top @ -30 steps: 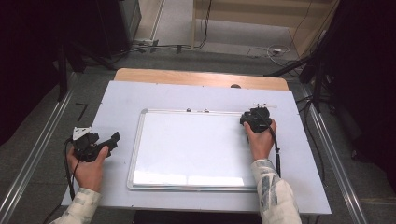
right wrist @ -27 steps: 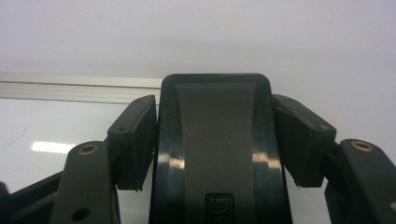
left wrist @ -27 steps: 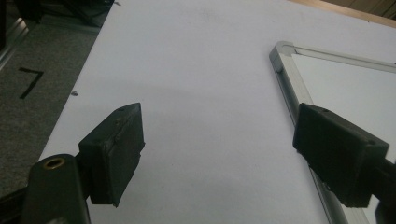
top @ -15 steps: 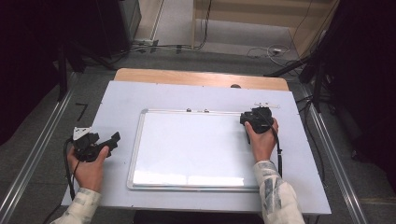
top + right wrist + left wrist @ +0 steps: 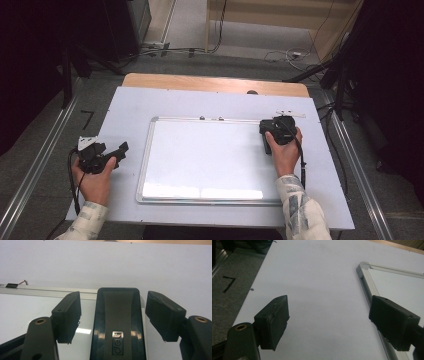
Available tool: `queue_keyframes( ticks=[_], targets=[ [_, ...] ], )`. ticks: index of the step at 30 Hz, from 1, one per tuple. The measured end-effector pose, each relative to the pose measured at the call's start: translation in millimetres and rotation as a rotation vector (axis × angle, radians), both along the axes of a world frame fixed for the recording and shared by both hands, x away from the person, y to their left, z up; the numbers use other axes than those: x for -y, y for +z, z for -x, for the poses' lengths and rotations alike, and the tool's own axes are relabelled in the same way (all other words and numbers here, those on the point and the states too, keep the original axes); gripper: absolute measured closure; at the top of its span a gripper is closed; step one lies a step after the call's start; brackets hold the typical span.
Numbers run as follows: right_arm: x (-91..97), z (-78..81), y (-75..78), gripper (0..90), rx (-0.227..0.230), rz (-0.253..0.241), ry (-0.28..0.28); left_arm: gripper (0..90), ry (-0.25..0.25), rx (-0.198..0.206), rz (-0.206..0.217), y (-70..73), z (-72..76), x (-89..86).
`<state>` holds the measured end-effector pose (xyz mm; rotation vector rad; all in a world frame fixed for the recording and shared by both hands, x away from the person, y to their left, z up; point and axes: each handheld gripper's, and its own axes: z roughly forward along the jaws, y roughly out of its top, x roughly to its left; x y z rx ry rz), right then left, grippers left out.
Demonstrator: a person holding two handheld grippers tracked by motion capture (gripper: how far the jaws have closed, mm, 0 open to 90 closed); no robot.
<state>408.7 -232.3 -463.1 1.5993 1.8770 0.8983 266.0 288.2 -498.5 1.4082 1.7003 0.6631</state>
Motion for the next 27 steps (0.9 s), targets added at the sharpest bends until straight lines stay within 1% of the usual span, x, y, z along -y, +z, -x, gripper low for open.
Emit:
queue_keyframes(
  ticks=[13, 24, 27],
  targets=[
    [2.0, 11.1, 7.2, 25.7, 0.008, -0.023, 0.051, 17.2, -0.002, 0.003, 0.001, 0.3, 0.2, 0.2],
    [6.9, 19.6, 10.9, 24.9, 0.016, -0.034, 0.070, 17.3, -0.005, -0.001, 0.000, -0.1, -0.1, 0.8],
    [8.3, 21.9, 12.2, 24.9, 0.024, -0.034, 0.077, 17.2, -0.004, -0.002, -0.001, -0.1, -0.1, 0.8]
  ],
)
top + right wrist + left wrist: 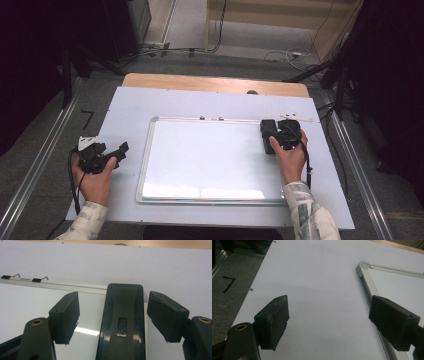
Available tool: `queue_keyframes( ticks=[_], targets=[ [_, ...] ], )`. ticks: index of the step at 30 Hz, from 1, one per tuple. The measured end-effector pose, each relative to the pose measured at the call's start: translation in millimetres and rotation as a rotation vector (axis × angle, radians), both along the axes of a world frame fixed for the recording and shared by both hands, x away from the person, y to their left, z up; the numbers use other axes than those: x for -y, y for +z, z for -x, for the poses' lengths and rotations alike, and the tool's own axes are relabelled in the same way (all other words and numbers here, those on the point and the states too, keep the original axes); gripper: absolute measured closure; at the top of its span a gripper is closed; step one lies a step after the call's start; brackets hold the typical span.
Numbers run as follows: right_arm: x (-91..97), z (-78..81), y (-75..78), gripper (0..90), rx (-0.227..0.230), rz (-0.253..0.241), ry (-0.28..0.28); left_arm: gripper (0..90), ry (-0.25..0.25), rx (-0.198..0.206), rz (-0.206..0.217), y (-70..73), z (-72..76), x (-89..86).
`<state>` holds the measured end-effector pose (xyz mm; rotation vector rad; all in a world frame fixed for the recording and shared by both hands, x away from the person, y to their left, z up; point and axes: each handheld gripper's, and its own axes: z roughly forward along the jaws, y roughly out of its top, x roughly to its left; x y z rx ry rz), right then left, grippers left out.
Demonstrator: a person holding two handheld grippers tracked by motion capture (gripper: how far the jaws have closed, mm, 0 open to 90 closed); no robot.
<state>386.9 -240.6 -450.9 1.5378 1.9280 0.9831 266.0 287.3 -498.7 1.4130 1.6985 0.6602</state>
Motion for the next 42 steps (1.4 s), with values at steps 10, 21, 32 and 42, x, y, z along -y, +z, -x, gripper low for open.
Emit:
queue_keyframes(
  ticks=[10, 21, 32, 42],
  targets=[
    [3.0, 6.4, 3.3, 24.6, 0.007, -0.011, 0.012, 17.2, -0.001, -0.001, -0.001, -0.2, 0.0, 0.3],
    [9.9, 16.4, 3.3, 24.5, 0.014, -0.020, 0.025, 17.2, -0.001, 0.000, -0.003, -0.2, 0.0, 1.0],
    [11.6, 24.4, 6.0, 24.3, 0.022, -0.035, 0.044, 17.2, -0.002, 0.000, -0.004, -0.1, 0.2, 0.9],
    [17.0, 29.7, 4.9, 24.2, 0.023, -0.041, 0.039, 17.2, -0.003, 0.001, -0.005, 0.1, 0.4, 0.9]
  ],
)
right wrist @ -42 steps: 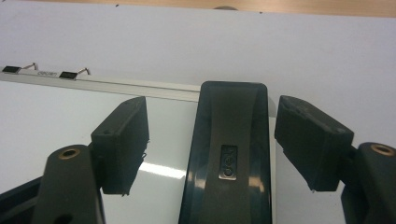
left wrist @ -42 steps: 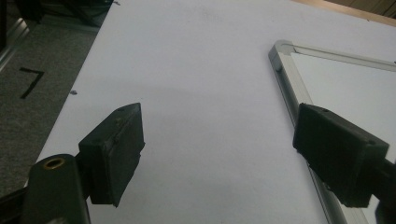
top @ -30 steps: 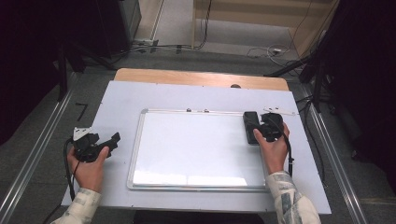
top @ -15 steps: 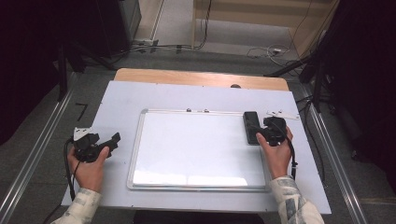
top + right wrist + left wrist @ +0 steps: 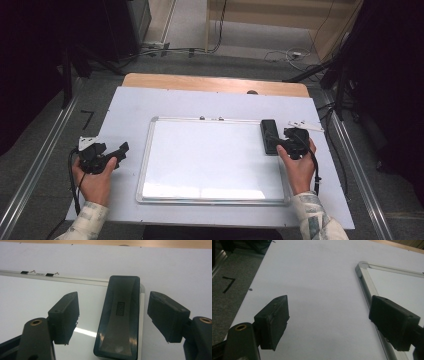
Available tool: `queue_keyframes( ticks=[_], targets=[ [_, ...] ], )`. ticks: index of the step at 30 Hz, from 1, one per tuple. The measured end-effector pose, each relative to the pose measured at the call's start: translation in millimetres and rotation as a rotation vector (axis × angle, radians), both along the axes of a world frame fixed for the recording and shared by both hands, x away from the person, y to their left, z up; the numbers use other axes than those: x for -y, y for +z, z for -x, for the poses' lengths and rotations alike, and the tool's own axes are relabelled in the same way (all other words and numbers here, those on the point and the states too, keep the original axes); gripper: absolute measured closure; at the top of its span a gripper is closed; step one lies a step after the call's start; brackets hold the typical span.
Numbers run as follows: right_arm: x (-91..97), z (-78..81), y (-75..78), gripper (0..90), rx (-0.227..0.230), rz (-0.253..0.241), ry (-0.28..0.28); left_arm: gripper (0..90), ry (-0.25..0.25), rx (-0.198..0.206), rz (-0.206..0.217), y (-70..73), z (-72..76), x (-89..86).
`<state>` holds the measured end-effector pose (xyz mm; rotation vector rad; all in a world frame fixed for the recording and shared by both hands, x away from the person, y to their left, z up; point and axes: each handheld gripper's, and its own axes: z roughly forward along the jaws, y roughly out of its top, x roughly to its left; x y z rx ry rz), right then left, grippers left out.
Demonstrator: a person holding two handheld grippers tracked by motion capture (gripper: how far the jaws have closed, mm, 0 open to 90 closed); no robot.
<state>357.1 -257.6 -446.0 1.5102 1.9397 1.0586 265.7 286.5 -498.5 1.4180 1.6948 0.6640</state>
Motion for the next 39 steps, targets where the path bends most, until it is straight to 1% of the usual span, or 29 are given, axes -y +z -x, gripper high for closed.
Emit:
queue_keyframes(
  ticks=[39],
  targets=[
    [22.9, 22.0, -1.1, 24.0, 0.006, -0.012, 0.006, 17.2, -0.001, 0.002, 0.002, 0.3, 0.5, -0.2]
  ],
)
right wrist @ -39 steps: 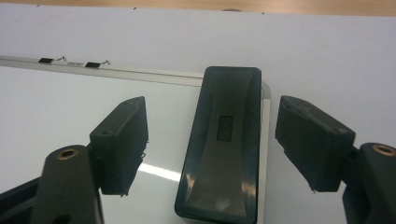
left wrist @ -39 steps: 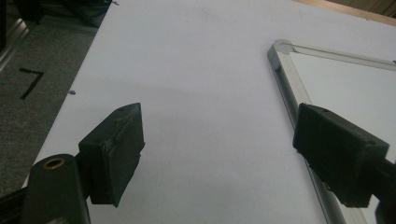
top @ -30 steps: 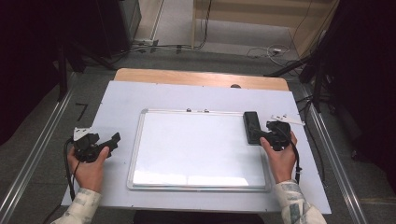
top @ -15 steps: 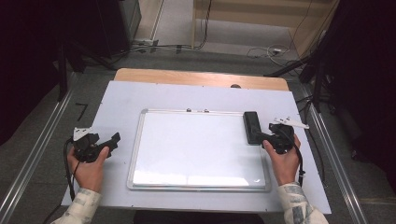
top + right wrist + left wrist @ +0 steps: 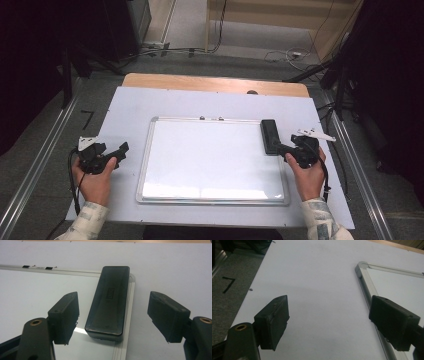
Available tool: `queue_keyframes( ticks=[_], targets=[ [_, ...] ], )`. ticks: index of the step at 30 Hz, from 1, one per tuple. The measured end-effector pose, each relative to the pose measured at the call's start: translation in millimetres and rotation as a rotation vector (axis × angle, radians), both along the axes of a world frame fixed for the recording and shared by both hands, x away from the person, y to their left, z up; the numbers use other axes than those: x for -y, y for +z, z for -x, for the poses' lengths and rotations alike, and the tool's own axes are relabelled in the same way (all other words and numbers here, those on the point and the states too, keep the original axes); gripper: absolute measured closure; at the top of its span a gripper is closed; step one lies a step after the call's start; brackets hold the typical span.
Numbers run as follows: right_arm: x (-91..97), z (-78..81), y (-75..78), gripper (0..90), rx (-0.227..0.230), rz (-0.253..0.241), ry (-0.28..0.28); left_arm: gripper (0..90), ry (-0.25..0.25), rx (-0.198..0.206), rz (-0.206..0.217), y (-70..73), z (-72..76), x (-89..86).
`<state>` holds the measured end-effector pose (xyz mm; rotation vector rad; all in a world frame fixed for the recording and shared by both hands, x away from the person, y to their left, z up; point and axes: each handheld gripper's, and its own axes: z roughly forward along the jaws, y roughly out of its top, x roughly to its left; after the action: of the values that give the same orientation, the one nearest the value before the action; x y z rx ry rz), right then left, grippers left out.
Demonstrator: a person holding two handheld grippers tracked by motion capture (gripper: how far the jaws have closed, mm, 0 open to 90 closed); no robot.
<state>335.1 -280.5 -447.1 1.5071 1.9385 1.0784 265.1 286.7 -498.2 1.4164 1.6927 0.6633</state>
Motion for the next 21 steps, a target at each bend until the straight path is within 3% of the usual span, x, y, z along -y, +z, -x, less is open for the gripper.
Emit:
queue_keyframes(
  ticks=[21],
  targets=[
    [17.1, 10.9, 0.6, 24.0, 0.005, -0.011, -0.010, 17.2, -0.002, -0.002, 0.000, -0.2, 0.0, 0.2]
  ],
)
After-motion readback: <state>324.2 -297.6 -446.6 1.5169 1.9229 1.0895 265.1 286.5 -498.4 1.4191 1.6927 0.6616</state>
